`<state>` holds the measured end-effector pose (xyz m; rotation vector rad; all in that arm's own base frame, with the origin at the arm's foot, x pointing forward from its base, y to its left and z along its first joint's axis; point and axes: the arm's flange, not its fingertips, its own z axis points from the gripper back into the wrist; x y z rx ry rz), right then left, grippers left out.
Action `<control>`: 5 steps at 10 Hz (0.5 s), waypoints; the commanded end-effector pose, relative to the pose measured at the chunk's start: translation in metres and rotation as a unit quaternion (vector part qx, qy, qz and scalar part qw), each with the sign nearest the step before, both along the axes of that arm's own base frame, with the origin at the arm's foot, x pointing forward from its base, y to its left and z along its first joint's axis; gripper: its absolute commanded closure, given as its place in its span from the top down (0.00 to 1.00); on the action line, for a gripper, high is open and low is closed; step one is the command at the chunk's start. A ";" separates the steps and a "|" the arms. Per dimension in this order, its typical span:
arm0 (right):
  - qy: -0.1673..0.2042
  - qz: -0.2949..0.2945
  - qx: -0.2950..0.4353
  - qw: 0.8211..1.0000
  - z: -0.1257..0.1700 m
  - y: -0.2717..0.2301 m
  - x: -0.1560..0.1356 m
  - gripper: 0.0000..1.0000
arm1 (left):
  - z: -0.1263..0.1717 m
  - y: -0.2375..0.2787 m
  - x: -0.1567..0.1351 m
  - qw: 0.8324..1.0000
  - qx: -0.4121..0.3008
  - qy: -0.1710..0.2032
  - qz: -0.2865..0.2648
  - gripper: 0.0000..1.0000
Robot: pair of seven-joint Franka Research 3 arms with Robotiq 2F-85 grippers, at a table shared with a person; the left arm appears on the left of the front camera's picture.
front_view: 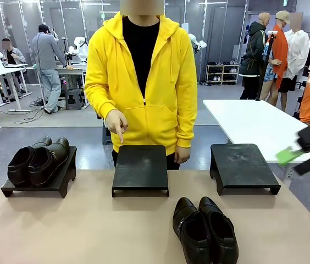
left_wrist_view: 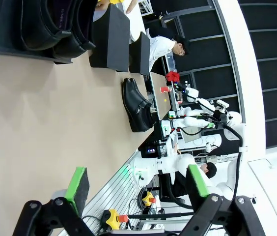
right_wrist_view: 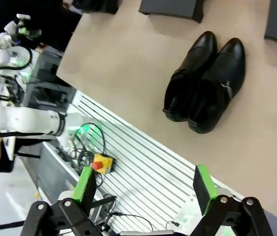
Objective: Place the shoes on the stand as instructed by the person.
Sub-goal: Pick up another pair of Shoes and place it on the Shoes Stand indicated by the person.
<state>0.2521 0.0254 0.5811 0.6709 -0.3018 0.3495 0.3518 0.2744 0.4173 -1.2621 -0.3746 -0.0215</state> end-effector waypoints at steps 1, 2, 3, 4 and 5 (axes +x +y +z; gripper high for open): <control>0.018 0.005 -0.023 1.000 -0.013 0.042 0.019 1.00 | 0.000 0.000 -0.002 1.000 0.000 -0.004 0.002 1.00; 0.018 -0.003 -0.044 0.999 -0.020 0.063 0.027 1.00 | 0.000 0.000 -0.002 1.000 0.000 -0.004 0.002 1.00; 0.021 -0.003 -0.064 0.998 -0.032 0.085 0.034 1.00 | 0.000 0.000 -0.002 1.000 0.000 -0.004 0.002 1.00; 0.018 -0.019 -0.101 0.995 -0.046 0.100 0.041 1.00 | 0.000 0.000 -0.002 1.000 0.000 -0.004 0.002 1.00; 0.025 -0.031 -0.125 0.991 -0.061 0.112 0.046 1.00 | 0.000 0.000 -0.002 1.000 0.000 -0.004 0.002 1.00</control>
